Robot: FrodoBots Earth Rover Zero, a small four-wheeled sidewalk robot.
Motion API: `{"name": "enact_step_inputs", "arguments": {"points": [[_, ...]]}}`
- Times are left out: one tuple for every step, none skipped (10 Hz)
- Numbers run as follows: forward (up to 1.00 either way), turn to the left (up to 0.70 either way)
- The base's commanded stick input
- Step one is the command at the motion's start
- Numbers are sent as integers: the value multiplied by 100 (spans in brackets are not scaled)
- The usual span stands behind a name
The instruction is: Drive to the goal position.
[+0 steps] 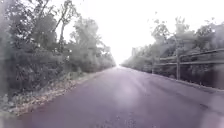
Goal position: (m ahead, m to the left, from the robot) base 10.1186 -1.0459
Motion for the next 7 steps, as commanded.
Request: {"name": "enact_step_inputs", "arguments": {"points": [[0,0],[0,0],[0,0],[0,0],[0,0],[0,0],[0,0]]}}
